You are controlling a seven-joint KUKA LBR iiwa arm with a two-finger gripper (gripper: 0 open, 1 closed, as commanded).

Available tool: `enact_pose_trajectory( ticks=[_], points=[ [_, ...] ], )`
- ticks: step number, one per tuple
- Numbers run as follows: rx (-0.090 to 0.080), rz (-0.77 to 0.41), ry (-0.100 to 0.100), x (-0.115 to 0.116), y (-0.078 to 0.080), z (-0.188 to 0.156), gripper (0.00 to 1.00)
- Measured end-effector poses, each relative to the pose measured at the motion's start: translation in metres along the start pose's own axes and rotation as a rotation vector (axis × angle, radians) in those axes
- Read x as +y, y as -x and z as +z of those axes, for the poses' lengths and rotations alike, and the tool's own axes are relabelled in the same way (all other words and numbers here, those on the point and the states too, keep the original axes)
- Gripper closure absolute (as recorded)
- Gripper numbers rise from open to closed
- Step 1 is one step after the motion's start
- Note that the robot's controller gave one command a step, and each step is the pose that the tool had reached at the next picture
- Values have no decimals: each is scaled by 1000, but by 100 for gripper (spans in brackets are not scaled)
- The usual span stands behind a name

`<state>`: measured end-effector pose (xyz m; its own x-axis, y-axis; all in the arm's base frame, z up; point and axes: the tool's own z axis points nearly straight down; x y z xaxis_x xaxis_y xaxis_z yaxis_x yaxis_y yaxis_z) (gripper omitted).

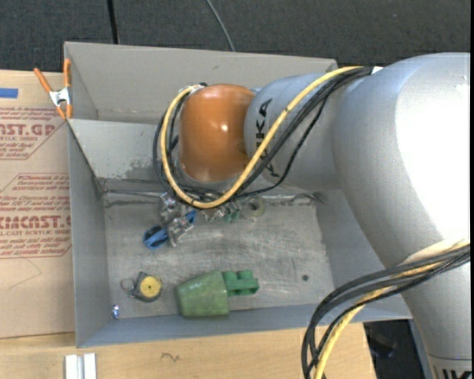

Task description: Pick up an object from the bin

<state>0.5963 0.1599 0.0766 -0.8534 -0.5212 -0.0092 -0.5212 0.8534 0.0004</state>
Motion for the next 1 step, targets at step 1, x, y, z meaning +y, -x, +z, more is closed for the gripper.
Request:
enact_pose_trajectory(
  ticks=[1],
  points=[
    [3, 1, 1, 1, 2, -10, 100]
  ],
)
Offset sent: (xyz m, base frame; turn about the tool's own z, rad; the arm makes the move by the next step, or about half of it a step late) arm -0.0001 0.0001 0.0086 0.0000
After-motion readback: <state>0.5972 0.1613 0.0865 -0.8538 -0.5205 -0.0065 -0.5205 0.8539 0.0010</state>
